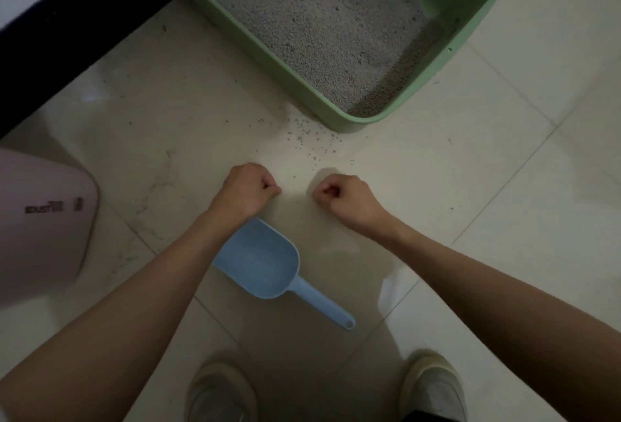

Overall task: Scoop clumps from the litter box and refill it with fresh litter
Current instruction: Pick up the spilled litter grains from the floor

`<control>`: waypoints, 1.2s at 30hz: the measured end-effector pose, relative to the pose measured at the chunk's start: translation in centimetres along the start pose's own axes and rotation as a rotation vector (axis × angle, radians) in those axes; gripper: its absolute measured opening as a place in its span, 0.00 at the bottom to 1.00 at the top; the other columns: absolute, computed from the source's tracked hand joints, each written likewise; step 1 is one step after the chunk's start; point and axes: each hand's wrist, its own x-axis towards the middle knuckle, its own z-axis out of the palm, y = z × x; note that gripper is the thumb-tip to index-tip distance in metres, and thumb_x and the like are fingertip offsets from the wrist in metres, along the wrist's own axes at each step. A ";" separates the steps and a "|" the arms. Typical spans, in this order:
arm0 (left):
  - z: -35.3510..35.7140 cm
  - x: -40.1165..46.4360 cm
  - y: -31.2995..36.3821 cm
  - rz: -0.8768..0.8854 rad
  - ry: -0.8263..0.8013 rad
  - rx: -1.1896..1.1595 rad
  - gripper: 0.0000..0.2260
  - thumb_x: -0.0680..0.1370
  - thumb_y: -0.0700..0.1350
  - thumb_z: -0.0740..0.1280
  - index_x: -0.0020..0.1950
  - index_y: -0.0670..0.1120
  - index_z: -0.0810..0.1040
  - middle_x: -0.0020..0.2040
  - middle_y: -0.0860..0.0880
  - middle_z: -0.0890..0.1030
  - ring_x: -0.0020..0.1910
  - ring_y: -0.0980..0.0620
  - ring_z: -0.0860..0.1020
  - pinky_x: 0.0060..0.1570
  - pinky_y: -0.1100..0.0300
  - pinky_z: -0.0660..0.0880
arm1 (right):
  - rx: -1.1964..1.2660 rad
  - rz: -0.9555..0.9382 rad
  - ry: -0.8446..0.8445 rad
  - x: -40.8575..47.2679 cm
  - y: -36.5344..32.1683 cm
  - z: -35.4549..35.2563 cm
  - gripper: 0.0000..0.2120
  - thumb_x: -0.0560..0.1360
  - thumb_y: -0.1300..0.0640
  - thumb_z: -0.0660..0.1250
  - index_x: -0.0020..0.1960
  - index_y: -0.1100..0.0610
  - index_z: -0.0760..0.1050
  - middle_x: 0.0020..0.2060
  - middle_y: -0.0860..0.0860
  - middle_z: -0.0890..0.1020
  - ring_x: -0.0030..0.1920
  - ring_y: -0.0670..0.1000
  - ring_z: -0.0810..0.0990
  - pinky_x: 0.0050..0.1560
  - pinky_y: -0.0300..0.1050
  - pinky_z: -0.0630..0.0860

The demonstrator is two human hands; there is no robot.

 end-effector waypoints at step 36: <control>-3.6 0.3 -0.5 -0.352 0.003 -1.258 0.14 0.74 0.34 0.58 0.29 0.43 0.71 0.24 0.47 0.75 0.26 0.52 0.71 0.29 0.63 0.65 | -0.339 -0.113 0.093 3.6 -3.1 2.6 0.08 0.76 0.58 0.63 0.50 0.62 0.77 0.51 0.59 0.80 0.52 0.59 0.77 0.52 0.47 0.71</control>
